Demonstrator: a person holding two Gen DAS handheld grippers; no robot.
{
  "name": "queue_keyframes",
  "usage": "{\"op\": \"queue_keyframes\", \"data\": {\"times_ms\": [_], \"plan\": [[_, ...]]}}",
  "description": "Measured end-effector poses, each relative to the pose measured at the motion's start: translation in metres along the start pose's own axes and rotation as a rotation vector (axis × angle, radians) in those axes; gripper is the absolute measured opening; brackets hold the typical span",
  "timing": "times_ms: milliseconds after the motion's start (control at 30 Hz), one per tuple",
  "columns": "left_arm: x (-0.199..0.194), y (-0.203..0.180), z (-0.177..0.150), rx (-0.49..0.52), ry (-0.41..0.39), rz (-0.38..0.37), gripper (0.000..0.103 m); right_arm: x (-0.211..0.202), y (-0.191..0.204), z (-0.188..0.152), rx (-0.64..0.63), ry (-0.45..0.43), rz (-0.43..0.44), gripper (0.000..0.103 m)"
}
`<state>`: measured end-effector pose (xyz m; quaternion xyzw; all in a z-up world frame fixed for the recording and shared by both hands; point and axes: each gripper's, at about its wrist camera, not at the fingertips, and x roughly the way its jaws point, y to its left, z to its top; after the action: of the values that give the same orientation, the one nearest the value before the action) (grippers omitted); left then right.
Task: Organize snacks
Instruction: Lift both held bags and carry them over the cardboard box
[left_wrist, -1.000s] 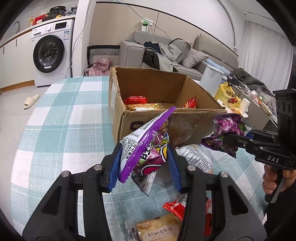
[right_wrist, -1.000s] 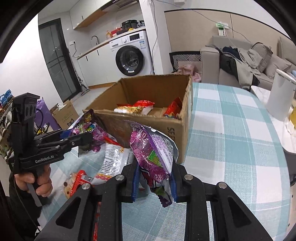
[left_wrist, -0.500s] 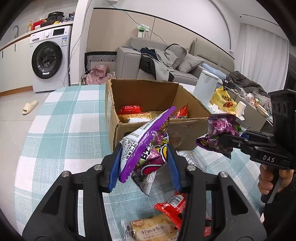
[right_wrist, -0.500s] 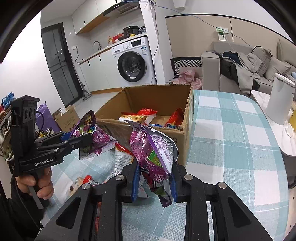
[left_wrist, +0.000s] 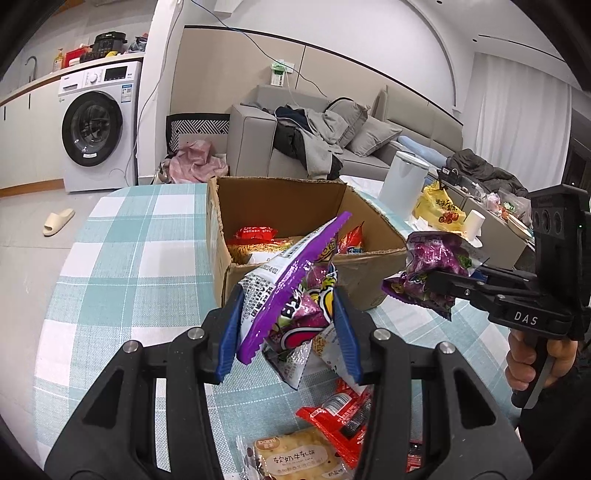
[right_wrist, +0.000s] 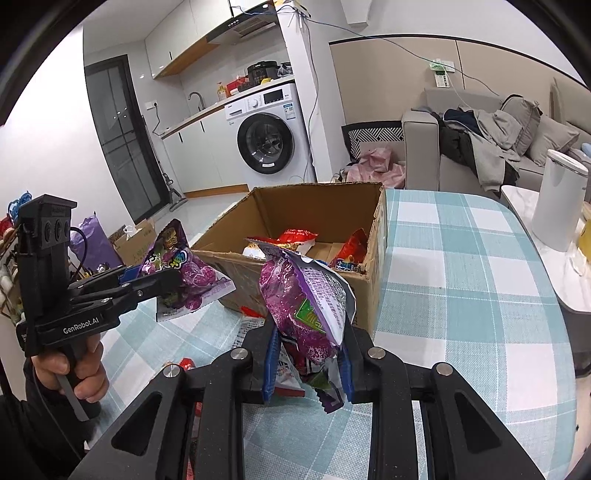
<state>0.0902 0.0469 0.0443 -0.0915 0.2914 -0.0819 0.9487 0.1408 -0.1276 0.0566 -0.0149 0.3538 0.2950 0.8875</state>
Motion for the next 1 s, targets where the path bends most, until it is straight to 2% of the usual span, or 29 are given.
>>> {"op": "queue_keyframes", "data": {"times_ms": [400, 1000], "plan": [[-0.008, -0.003, 0.005, -0.006, -0.014, 0.000, 0.043, -0.005, 0.001, 0.001, 0.010, -0.024, 0.014, 0.027], [-0.015, -0.011, 0.031, -0.003, -0.066, -0.001, 0.043, -0.022, 0.007, 0.020, 0.023, -0.090, 0.015, 0.027]]}}
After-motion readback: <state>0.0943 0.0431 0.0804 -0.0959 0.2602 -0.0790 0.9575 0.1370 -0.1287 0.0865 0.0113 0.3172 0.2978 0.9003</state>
